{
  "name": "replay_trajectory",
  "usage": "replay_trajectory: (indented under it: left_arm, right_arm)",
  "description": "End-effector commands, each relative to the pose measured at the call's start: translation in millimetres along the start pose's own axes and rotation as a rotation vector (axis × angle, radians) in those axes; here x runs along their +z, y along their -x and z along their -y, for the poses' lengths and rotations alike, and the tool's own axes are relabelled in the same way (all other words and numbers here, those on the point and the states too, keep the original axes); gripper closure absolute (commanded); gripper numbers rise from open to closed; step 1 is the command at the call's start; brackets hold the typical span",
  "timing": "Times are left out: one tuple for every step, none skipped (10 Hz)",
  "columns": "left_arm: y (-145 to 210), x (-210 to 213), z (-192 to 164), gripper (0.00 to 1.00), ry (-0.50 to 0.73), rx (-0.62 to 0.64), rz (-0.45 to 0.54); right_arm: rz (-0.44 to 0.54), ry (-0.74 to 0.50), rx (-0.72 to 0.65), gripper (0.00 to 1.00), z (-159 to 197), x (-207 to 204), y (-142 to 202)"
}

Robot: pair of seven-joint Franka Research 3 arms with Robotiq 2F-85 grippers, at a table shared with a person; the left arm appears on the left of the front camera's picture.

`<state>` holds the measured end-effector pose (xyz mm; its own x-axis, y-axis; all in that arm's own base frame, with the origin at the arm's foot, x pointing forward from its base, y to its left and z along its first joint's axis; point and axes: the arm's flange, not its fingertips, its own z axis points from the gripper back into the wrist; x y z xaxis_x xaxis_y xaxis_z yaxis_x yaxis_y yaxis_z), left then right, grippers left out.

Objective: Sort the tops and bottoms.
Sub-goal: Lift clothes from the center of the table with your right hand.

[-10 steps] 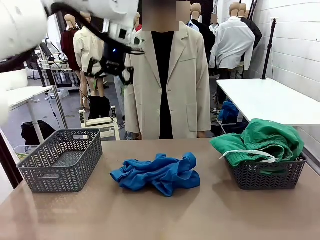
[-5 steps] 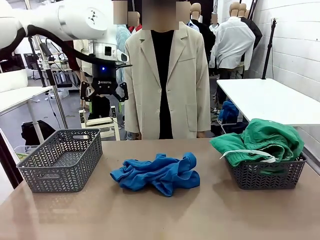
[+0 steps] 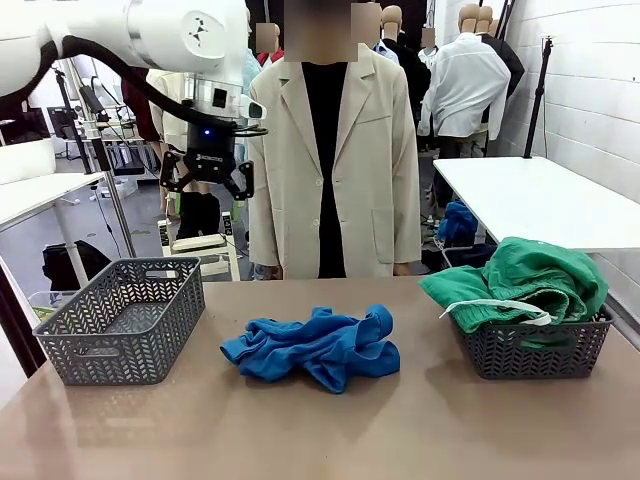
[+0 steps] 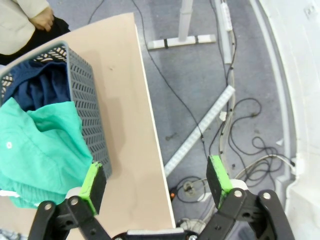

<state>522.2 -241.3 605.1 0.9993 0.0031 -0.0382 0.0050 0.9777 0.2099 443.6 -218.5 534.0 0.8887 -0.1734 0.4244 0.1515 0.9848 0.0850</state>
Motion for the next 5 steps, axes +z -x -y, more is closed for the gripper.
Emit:
replay_trajectory:
  left_arm:
    - [47, -49, -77, 0.00, 0.000, -0.144, 0.109]
    - [66, -68, -110, 0.00, 0.066, -0.230, 0.156]
    - [77, -86, -143, 0.00, 0.131, -0.239, 0.155]
    - [83, -100, -170, 0.00, 0.179, -0.357, 0.188]
    - [82, -101, -185, 0.00, 0.201, -0.378, 0.232]
  right_arm:
    - [-0.010, 0.016, -0.009, 0.00, -2, 1, 1]
    - [-0.010, 0.016, -0.009, 0.00, -2, 1, 1]
    - [-0.010, 0.016, -0.009, 0.00, -2, 1, 1]
    - [-0.010, 0.016, -0.009, 0.00, -2, 1, 1]
    - [-0.010, 0.016, -0.009, 0.00, -2, 1, 1]
